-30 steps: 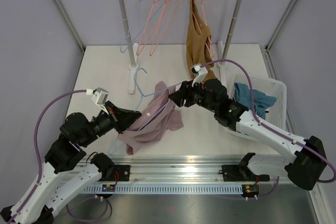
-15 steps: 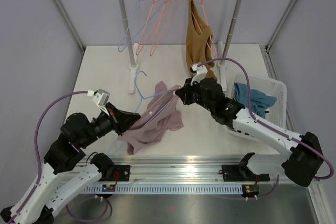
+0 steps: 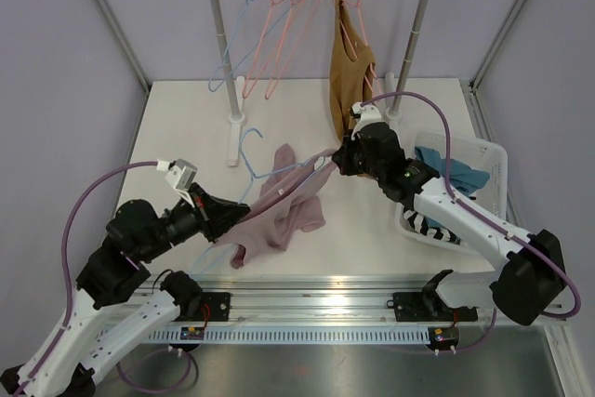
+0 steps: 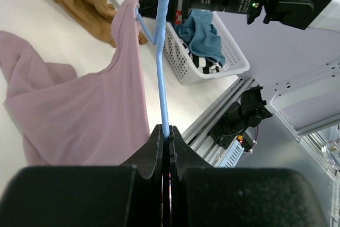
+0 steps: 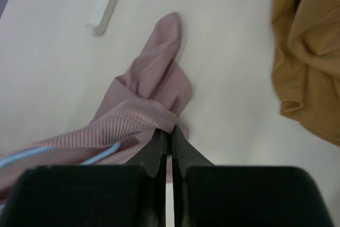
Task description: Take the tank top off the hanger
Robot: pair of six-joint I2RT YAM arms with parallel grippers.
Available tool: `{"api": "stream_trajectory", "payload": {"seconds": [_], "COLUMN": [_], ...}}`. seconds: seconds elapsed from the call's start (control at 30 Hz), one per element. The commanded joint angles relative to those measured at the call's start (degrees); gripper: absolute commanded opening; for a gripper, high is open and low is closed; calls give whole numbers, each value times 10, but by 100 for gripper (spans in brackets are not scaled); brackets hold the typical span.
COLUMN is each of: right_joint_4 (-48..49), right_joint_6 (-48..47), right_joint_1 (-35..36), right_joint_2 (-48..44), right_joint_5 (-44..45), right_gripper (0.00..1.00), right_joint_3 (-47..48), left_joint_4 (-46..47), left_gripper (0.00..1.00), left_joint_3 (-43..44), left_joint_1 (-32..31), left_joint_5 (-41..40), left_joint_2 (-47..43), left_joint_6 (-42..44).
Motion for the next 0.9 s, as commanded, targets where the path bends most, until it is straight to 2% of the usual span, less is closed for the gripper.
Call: {"api": "stream_trajectory", "payload": {"seconds": [0.0, 0.1, 0.23, 0.4, 0.53, 0.63, 0.87], "right_joint_4": [-2, 11, -32, -103, -68, -56, -119], "right_joint_6": [-3, 24, 3, 0, 6, 15, 22], "right_joint_1": [-6, -6, -13, -65, -65, -67, -111], "right_joint_2": [-30, -72, -108, -92, -98, -99, -56], "right_joint_5": [-126, -156, -75, -33, -92, -70, -10], "right_gripper": [0, 0, 0, 0, 0, 0, 0], "right_joint_3": [20, 21, 54, 76, 35, 25, 74], "left_joint_4": [98, 154, 159, 160, 185, 147, 122], "left_gripper": [0, 0, 0, 0, 0, 0, 0], "left_joint_3": [25, 40, 64, 43, 35, 64, 64], "left_joint_1": [-3, -3, -3, -3, -3, -3, -3], "left_joint_5": [52, 109, 118, 106, 109, 103, 104], "left_joint_2": [10, 49, 92, 71, 59, 74, 59], "left_joint_6": [-4, -8, 1, 9, 2, 13, 30]}}
